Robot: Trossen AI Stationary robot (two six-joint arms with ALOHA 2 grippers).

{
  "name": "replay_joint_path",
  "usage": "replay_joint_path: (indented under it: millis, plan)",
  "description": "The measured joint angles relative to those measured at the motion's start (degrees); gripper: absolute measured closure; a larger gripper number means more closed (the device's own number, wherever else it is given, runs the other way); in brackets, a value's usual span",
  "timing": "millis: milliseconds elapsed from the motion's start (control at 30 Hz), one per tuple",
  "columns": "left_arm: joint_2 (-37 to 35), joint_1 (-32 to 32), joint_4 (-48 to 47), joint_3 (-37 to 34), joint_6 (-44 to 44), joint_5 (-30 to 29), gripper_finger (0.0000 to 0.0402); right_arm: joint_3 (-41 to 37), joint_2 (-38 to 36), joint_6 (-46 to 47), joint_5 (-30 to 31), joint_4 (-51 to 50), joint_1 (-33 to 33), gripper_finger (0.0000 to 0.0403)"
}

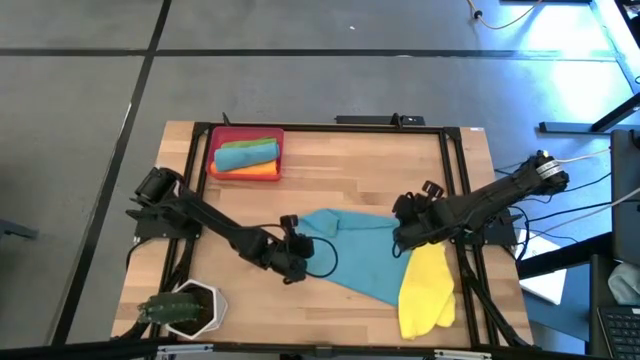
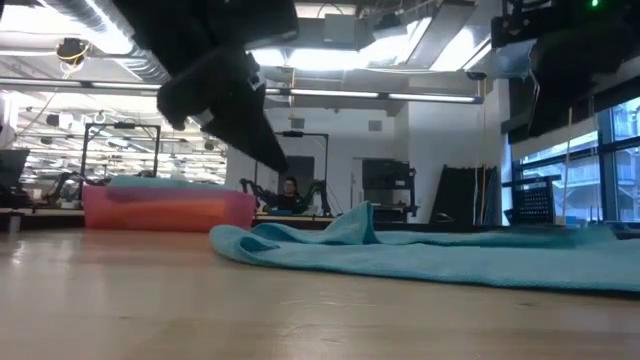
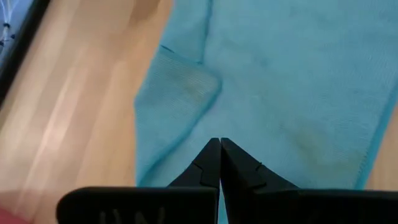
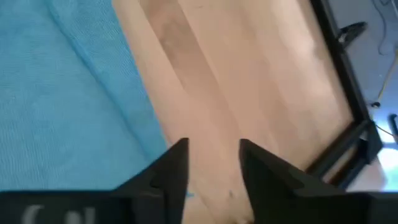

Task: Roll microfiber towels into tight, uniform cylinder then place into a basket
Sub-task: Fold the blue microfiber towel

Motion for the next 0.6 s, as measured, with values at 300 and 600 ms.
replay_joint_path:
  millis: [300, 600]
  plan:
    - [3.49, -0.31, 4.51, 0.0, 0.24, 3.1, 0.0401, -0.72, 0.45, -9.51, -6.93, 29.49, 5.45, 0.0224]
    - [6.48, -0.29, 7.74, 0.0, 0.18, 3.51, 0.0401, -10.0, 5.0, -12.04, -9.11, 54.47, 10.68, 0.029]
